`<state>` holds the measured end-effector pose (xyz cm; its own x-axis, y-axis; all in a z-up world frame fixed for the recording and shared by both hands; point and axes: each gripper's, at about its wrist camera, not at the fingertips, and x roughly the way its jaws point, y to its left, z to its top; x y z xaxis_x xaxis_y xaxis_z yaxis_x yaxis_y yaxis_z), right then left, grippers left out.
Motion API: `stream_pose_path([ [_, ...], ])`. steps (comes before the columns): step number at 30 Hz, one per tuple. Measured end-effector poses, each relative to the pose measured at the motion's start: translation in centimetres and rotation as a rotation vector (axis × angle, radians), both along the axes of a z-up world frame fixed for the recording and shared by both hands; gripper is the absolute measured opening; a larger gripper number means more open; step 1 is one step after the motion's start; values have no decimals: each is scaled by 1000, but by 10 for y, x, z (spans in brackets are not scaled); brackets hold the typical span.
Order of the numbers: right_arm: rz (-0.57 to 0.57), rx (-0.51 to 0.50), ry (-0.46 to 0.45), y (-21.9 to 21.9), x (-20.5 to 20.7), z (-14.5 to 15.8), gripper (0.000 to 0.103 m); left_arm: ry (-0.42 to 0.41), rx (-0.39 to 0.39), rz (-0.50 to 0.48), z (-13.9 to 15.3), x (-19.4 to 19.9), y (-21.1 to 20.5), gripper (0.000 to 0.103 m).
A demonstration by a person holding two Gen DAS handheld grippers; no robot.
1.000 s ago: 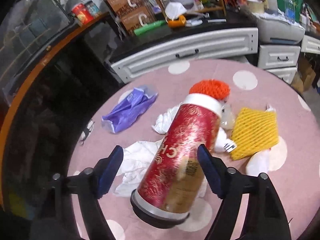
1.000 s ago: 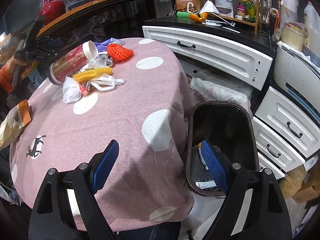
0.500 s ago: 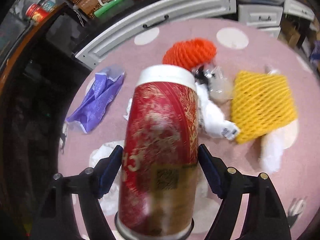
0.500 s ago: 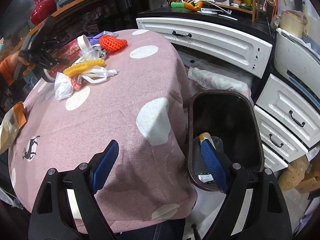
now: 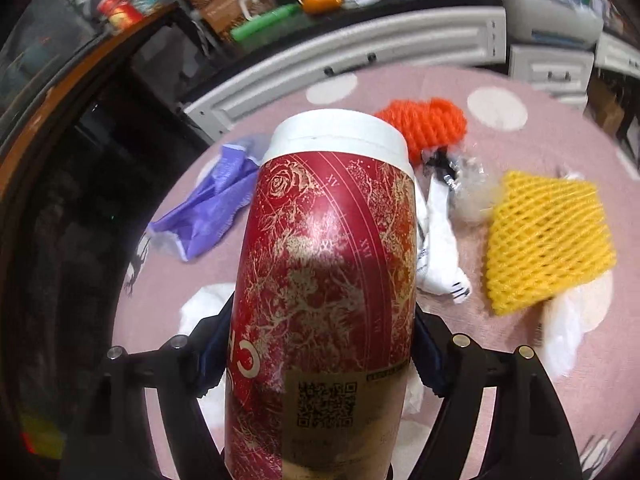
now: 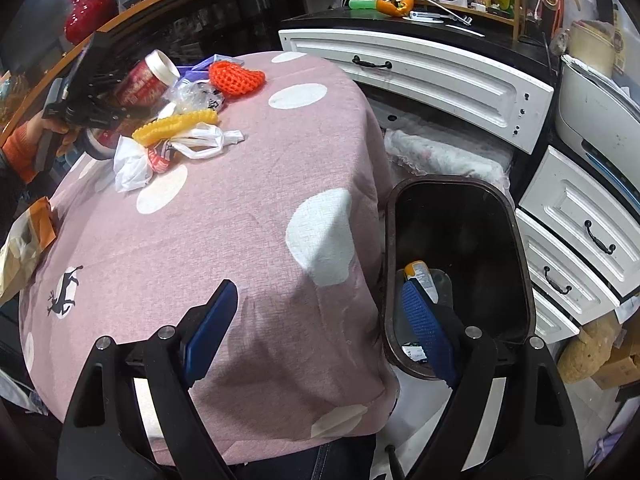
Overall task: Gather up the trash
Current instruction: 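Grasp the red-gold cup with the left tool and lift it, then grasp the yellow foam net with the right tool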
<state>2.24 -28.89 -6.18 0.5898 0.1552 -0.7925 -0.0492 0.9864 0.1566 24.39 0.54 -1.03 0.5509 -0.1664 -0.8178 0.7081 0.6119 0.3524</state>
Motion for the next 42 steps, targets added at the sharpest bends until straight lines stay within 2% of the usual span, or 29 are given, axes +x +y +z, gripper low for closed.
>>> stream_pose_path([
  [5, 16, 12, -8, 0, -1, 2, 84, -71, -182, 98, 27, -31, 32, 73],
  [6, 18, 18, -8, -1, -1, 2, 84, -96, -255, 125, 35, -41, 43, 73],
  [10, 47, 40, -16, 4, 3, 6, 84, -165, -415, 256, 50, -62, 67, 73],
  [15, 108, 56, -61, 23, 9, 20, 83, -224, -590, 344, 64, -102, 77, 73],
  [19, 198, 48, -109, 54, 17, 35, 83, -276, -635, 378, 68, -129, 66, 73],
  [22, 269, 40, -146, 79, 27, 45, 83, -277, -683, 388, 69, -147, 63, 73],
  [27, 367, 23, -176, 116, 53, 56, 83, -289, -683, 392, 61, -169, 54, 73],
  [33, 450, -156, -234, 161, 84, 54, 79, -251, -721, 386, 48, -191, 61, 73],
  [36, 475, -220, -216, 175, 105, 47, 72, -242, -741, 393, 44, -196, 64, 73],
  [39, 479, -272, -196, 180, 119, 37, 61, -231, -765, 403, 40, -199, 66, 73],
  [40, 484, -294, -185, 181, 125, 32, 50, -229, -770, 410, 38, -199, 67, 73],
  [41, 490, -297, -173, 181, 128, 28, 34, -223, -772, 412, 37, -199, 68, 73],
  [42, 494, -291, -166, 180, 130, 25, 28, -220, -772, 412, 37, -200, 68, 73],
])
